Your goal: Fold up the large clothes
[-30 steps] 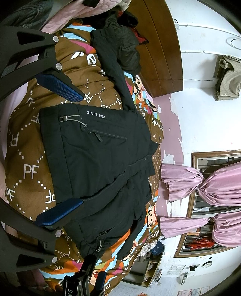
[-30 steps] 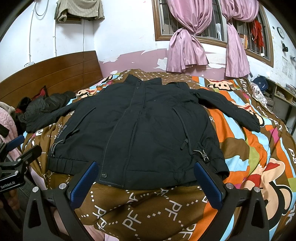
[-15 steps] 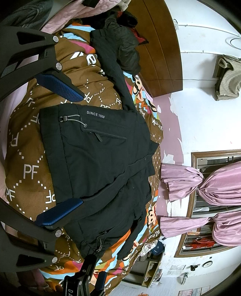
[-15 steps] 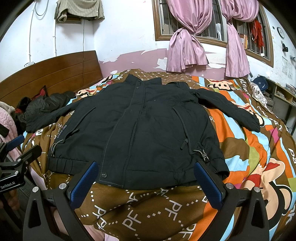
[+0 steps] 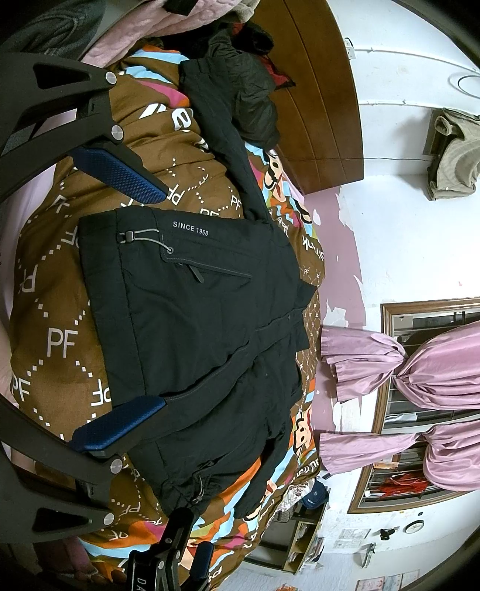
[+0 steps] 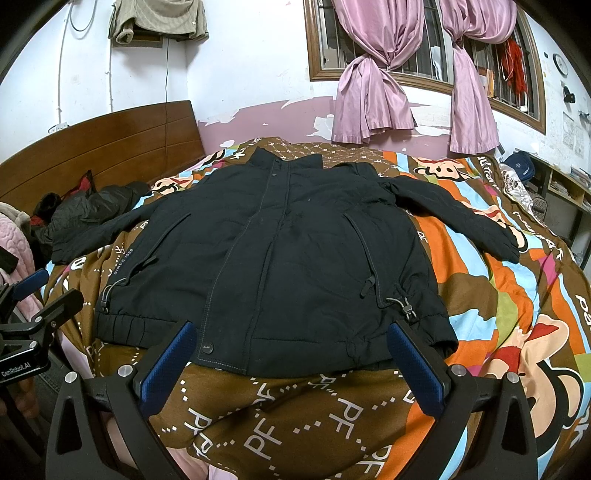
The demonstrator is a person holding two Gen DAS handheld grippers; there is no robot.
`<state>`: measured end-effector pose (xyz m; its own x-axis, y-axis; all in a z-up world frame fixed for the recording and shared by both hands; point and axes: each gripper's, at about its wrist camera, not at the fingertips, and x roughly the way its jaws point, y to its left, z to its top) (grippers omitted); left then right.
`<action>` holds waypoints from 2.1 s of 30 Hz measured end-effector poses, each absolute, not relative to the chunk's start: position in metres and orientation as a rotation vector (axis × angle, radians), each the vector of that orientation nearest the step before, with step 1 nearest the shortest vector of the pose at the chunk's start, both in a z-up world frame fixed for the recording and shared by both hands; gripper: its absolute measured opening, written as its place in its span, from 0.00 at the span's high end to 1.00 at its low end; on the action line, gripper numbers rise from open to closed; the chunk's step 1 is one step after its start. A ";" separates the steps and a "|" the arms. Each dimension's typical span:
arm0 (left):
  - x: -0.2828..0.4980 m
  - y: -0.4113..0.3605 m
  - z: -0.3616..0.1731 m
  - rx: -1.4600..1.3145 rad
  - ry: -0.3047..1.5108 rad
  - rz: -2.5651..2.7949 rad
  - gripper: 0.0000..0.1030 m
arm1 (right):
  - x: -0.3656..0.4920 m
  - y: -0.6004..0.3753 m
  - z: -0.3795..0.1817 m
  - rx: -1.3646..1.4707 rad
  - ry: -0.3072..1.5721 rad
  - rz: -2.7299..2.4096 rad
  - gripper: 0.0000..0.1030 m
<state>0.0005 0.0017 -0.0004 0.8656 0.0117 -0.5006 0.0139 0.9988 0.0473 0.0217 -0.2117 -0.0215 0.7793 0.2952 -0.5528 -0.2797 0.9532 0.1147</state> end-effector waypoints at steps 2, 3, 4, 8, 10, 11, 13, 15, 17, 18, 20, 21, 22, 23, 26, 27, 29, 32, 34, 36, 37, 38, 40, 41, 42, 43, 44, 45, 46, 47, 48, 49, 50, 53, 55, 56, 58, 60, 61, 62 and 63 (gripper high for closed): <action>0.000 0.002 0.000 0.050 0.524 -0.001 0.01 | 0.022 -0.212 -0.022 0.027 0.602 0.311 0.00; 0.000 0.002 0.000 0.050 0.524 -0.002 0.01 | 0.022 -0.212 -0.022 0.027 0.603 0.311 0.00; 0.000 0.002 0.000 0.051 0.524 -0.001 0.01 | 0.022 -0.211 -0.022 0.027 0.602 0.310 0.00; 0.000 0.002 0.000 0.051 0.524 -0.001 0.01 | 0.022 -0.211 -0.022 0.027 0.602 0.311 0.00; 0.000 0.002 0.000 0.051 0.524 -0.001 0.01 | 0.022 -0.211 -0.022 0.027 0.603 0.311 0.00; 0.001 0.002 0.000 0.051 0.524 -0.001 0.01 | 0.022 -0.211 -0.022 0.027 0.603 0.311 0.00; 0.000 0.001 0.000 0.051 0.524 -0.001 0.01 | 0.022 -0.211 -0.022 0.026 0.603 0.310 0.00; 0.000 0.002 0.000 0.051 0.525 -0.001 0.01 | 0.022 -0.211 -0.022 0.027 0.602 0.310 0.00; 0.000 0.001 0.000 0.052 0.524 0.000 0.01 | 0.022 -0.211 -0.022 0.027 0.602 0.310 0.00; 0.000 0.001 0.000 0.052 0.523 0.000 0.01 | 0.022 -0.211 -0.022 0.027 0.603 0.310 0.00; 0.000 0.001 -0.001 0.052 0.524 -0.001 0.01 | 0.022 -0.211 -0.021 0.026 0.603 0.310 0.00; 0.000 0.001 0.000 0.052 0.524 -0.001 0.01 | 0.022 -0.211 -0.021 0.026 0.603 0.310 0.00; 0.000 0.001 0.000 0.052 0.524 0.000 0.01 | 0.022 -0.211 -0.021 0.027 0.603 0.310 0.00; 0.000 0.001 0.000 0.052 0.524 0.000 0.01 | 0.022 -0.211 -0.021 0.027 0.603 0.310 0.00; 0.000 0.001 -0.001 0.052 0.525 0.000 0.01 | 0.022 -0.211 -0.021 0.026 0.603 0.309 0.00; 0.000 0.001 -0.001 0.051 0.527 0.000 0.01 | 0.022 -0.211 -0.021 0.026 0.603 0.309 0.00; 0.001 0.004 0.000 0.051 0.531 0.002 0.01 | 0.022 -0.209 -0.020 0.024 0.602 0.308 0.00; 0.004 0.012 -0.002 0.048 0.543 0.004 0.01 | 0.020 -0.207 -0.020 0.013 0.601 0.302 0.00; 0.007 0.014 -0.002 0.036 0.561 0.001 0.01 | 0.021 -0.212 -0.022 0.014 0.601 0.301 0.00; 0.010 0.015 -0.004 0.024 0.582 0.002 0.01 | 0.022 -0.213 -0.021 0.020 0.604 0.299 0.00; 0.011 0.016 -0.004 0.019 0.591 0.004 0.01 | 0.021 -0.215 -0.023 0.025 0.607 0.296 0.00; 0.012 0.016 -0.004 0.014 0.599 0.005 0.01 | 0.021 -0.215 -0.022 0.028 0.611 0.290 0.00; 0.014 0.014 -0.004 0.012 0.609 0.008 0.01 | 0.025 -0.214 -0.022 0.039 0.626 0.265 0.00; 0.015 0.015 -0.004 0.014 0.618 0.012 0.01 | 0.027 -0.213 -0.020 0.047 0.633 0.256 0.00; 0.016 0.015 -0.003 0.016 0.626 0.013 0.01 | 0.029 -0.214 -0.017 0.057 0.641 0.249 0.00; 0.017 0.013 -0.003 0.018 0.632 0.012 0.01 | 0.031 -0.215 -0.016 0.066 0.648 0.243 0.00; 0.019 0.012 -0.003 0.023 0.645 0.008 0.01 | 0.033 -0.217 -0.014 0.071 0.654 0.236 0.00; 0.022 0.013 -0.002 0.027 0.657 0.008 0.01 | 0.037 -0.219 -0.011 0.071 0.663 0.226 0.00; 0.023 0.012 -0.002 0.028 0.663 0.009 0.01 | 0.041 -0.220 -0.008 0.065 0.671 0.216 0.00; 0.026 0.013 0.000 0.029 0.673 0.008 0.01 | 0.045 -0.220 -0.005 0.059 0.677 0.210 0.00; 0.030 0.014 0.001 0.030 0.684 0.006 0.01 | 0.050 -0.222 0.000 0.054 0.681 0.205 0.00; 0.031 0.014 0.002 0.030 0.687 0.006 0.01 | 0.053 -0.223 0.003 0.050 0.683 0.200 0.00; 0.036 0.014 0.004 0.034 0.693 0.003 0.01 | 0.058 -0.224 0.009 0.046 0.683 0.191 0.00; 0.049 0.014 0.011 0.064 0.700 0.003 0.01 | 0.073 -0.229 0.027 0.039 0.689 0.194 0.00; 0.060 0.014 0.019 0.092 0.692 -0.006 0.01 | 0.084 -0.230 0.039 0.027 0.693 0.194 0.00; 0.065 0.015 0.023 0.109 0.686 -0.003 0.01 | 0.091 -0.232 0.046 0.018 0.696 0.197 0.00; 0.078 0.017 0.033 0.148 0.666 0.010 0.01 | 0.105 -0.235 0.062 -0.008 0.697 0.201 0.00; 0.089 0.019 0.043 0.177 0.645 0.022 0.01 | 0.117 -0.237 0.076 -0.040 0.696 0.194 0.00; 0.093 0.020 0.046 0.185 0.637 0.025 0.01 | 0.124 -0.238 0.083 -0.058 0.694 0.190 0.00; 0.099 0.020 0.051 0.197 0.627 0.030 0.01 | 0.131 -0.239 0.089 -0.076 0.693 0.183 0.00; 0.104 0.020 0.055 0.207 0.620 0.036 0.01 | 0.137 -0.240 0.095 -0.091 0.692 0.177 0.00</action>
